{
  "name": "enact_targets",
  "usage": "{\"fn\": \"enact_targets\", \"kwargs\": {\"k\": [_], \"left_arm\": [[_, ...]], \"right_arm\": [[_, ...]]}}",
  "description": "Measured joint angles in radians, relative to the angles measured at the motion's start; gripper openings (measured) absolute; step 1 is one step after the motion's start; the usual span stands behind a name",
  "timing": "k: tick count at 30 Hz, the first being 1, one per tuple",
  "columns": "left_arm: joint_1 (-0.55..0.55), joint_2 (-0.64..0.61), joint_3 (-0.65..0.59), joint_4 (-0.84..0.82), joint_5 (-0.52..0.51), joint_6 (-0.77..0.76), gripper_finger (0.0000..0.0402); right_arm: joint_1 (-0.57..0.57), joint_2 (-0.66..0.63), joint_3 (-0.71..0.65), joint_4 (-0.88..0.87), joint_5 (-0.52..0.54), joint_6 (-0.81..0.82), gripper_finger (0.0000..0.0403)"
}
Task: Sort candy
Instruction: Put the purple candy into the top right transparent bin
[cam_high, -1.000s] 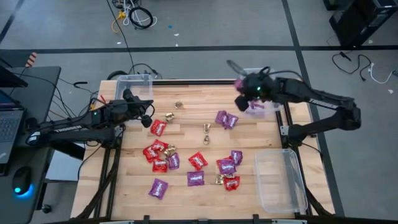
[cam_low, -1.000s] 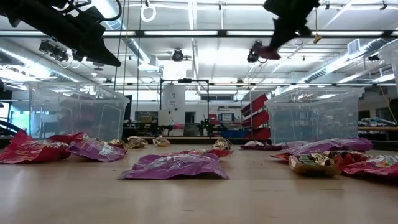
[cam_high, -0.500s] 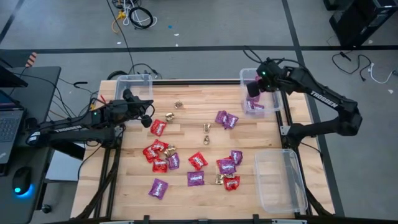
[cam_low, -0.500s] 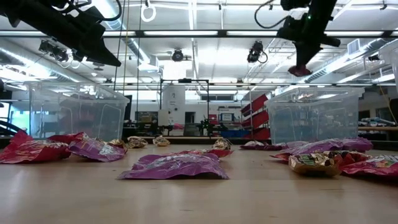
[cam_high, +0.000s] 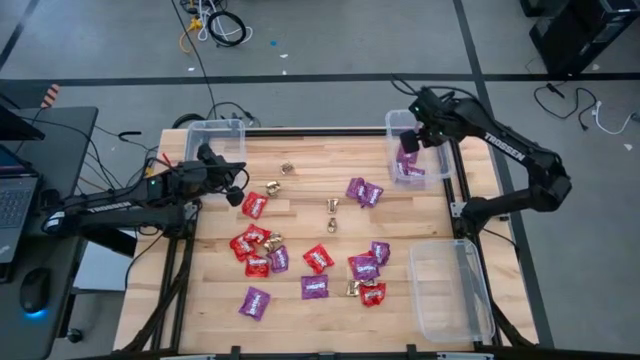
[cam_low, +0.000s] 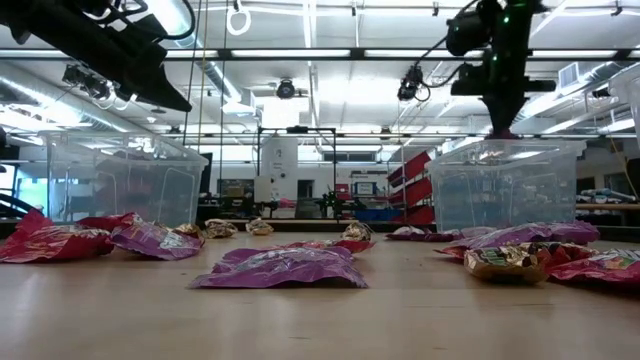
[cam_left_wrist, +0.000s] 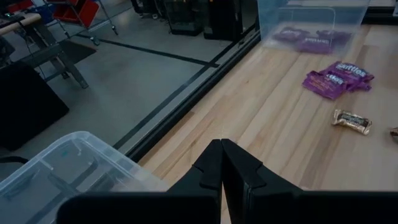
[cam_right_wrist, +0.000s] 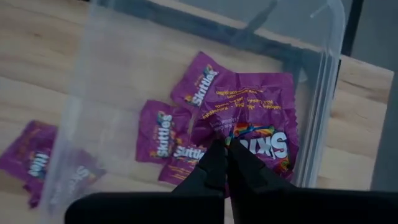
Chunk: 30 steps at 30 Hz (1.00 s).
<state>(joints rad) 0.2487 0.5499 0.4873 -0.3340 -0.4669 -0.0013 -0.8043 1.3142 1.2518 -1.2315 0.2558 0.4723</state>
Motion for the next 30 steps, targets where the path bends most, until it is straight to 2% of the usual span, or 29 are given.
{"fn": "enact_targets", "kwargs": {"k": [19, 30], "left_arm": [[0.0, 0.0, 0.0, -0.001, 0.0, 0.0, 0.0009], [0.0, 0.0, 0.0, -0.002, 0.0, 0.0, 0.0009]], "right_arm": [[-0.044, 0.218, 0.0, 0.014, -0.023, -0.085, 0.0], [-0.044, 0.285, -0.001, 0.028, -0.023, -0.11, 0.0]]}}
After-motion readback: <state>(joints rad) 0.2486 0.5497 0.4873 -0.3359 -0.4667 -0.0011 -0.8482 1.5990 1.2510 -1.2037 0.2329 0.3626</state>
